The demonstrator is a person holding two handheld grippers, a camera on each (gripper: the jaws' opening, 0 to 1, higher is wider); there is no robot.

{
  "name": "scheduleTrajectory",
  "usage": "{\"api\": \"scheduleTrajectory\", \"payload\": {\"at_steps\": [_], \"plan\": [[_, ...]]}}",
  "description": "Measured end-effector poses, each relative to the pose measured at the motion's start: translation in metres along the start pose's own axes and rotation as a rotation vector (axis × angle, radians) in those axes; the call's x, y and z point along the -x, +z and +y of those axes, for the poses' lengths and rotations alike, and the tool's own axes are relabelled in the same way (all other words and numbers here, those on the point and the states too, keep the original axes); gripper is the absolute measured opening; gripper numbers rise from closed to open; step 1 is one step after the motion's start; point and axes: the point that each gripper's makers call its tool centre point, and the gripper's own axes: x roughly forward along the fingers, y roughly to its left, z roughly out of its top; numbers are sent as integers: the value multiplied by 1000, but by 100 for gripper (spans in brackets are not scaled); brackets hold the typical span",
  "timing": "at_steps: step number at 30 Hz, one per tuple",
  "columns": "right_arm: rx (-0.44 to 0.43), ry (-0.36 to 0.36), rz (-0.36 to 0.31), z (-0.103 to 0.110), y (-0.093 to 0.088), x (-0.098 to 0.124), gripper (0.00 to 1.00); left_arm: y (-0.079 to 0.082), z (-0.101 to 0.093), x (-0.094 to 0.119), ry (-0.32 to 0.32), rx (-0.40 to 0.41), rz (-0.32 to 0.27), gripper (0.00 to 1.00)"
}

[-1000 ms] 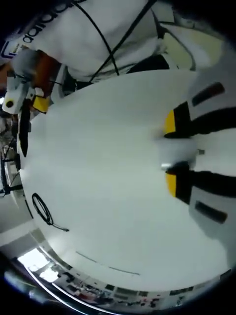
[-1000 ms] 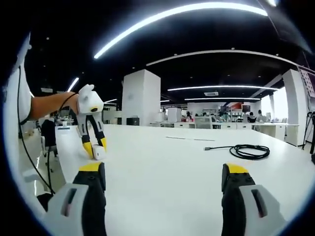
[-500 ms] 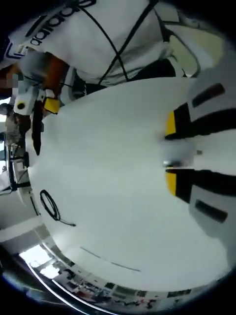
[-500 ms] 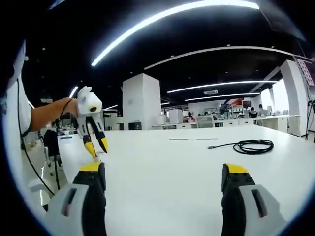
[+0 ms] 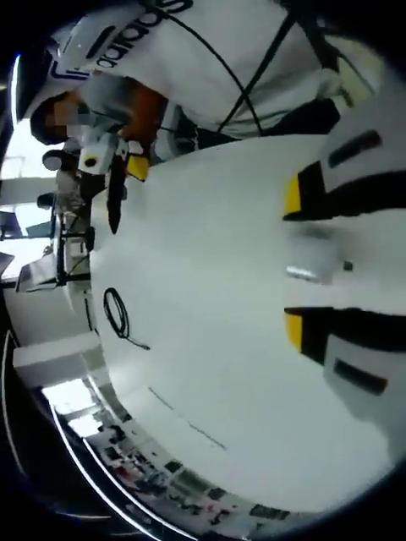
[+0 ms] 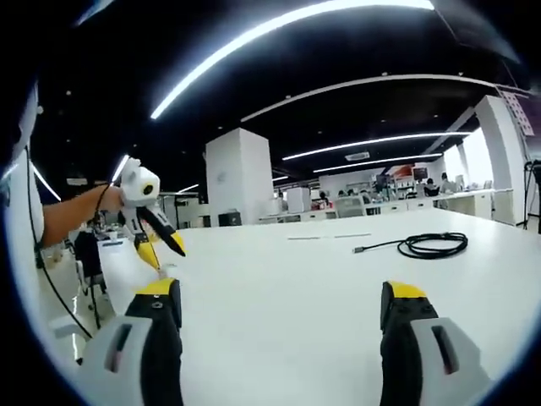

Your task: Plug the desk Type‑C cable into the charger adapter.

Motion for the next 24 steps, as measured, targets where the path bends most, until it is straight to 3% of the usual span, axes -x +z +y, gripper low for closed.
{"api": "scheduleTrajectory", "payload": {"at_steps": [8, 12, 13, 15, 19, 21, 24], "plan": [[-14, 0, 2, 1, -2, 1, 99, -1, 10, 7, 163, 124, -237, 55], [-18, 2, 7, 3, -3, 0, 99, 4, 20, 23, 309, 150, -371, 59], [-16, 5, 6, 5, -3, 0, 99, 6, 25, 33, 408, 169, -460, 60], [-14, 7, 4, 6, -2, 0, 99, 9, 16, 35, 422, 175, -517, 61], [-12, 7, 4, 5, -2, 1, 99, 3, 9, 35, 497, 195, -555, 67], [-13, 7, 5, 4, -2, 1, 99, 7, 8, 39, 565, 179, -620, 69], [-14, 8, 10, 4, -3, 1, 99, 10, -4, 39, 593, 185, -659, 72]]}}
